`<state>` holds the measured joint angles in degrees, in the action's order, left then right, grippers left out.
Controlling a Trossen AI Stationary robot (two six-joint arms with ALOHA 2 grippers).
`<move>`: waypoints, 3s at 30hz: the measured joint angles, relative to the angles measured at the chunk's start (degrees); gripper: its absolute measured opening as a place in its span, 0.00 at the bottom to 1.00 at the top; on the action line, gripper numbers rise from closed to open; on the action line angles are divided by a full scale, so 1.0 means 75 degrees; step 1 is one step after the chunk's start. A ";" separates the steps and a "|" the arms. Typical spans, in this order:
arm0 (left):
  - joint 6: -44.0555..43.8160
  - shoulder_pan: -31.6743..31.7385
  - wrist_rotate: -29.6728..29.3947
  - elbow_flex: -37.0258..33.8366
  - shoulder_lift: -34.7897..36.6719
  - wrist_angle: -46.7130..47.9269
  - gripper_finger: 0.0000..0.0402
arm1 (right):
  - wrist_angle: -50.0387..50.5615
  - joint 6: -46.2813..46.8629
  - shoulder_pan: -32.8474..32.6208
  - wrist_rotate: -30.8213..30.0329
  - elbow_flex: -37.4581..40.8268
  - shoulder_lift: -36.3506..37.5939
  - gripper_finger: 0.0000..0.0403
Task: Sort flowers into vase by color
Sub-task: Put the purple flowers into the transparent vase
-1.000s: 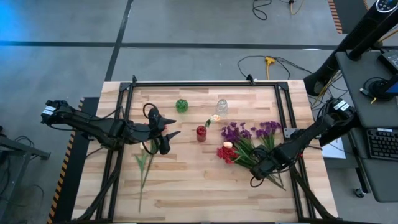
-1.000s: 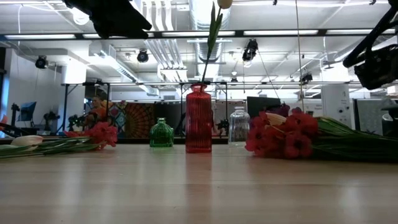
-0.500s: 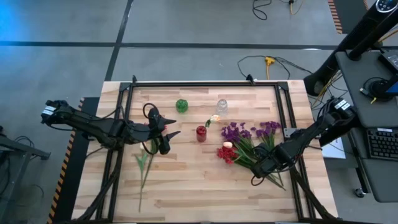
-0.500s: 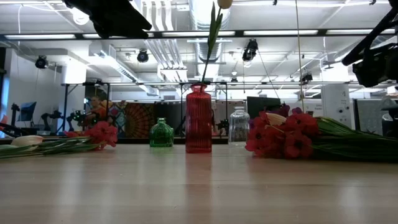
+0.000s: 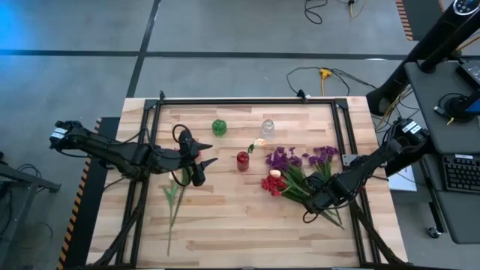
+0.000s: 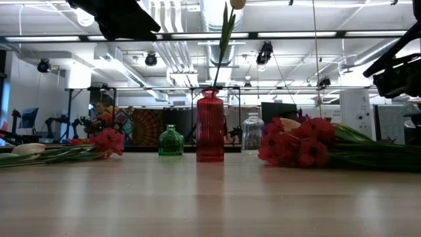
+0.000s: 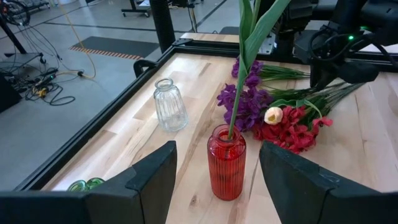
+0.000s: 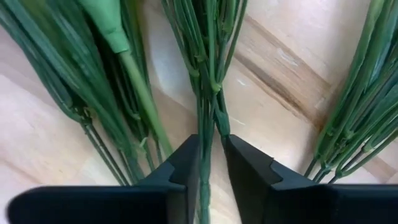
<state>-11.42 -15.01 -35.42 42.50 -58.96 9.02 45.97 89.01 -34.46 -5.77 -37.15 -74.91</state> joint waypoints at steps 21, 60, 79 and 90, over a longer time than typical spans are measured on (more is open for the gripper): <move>0.0003 0.0001 -0.0003 0.0000 0.0000 0.0000 0.53 | 0.1162 -0.0050 -0.0023 -0.0718 -0.0734 0.0329 0.02; 0.0121 0.0000 -0.0006 0.0000 -0.0003 0.0003 0.53 | 0.0910 -0.4609 0.0582 -0.0614 -0.0391 -0.0195 0.29; 0.0321 0.0001 -0.0006 0.0000 -0.0003 0.0003 0.53 | 0.0222 -0.6033 0.1941 -0.0032 -0.0309 -0.0440 0.26; 0.0321 0.0001 -0.0006 0.0000 -0.0003 0.0003 0.53 | -0.0442 -0.6031 0.2099 0.0382 0.0020 -0.0420 0.16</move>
<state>-9.01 -15.00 -35.46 42.50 -58.98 9.04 42.66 43.78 -18.71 -2.90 -36.99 -78.06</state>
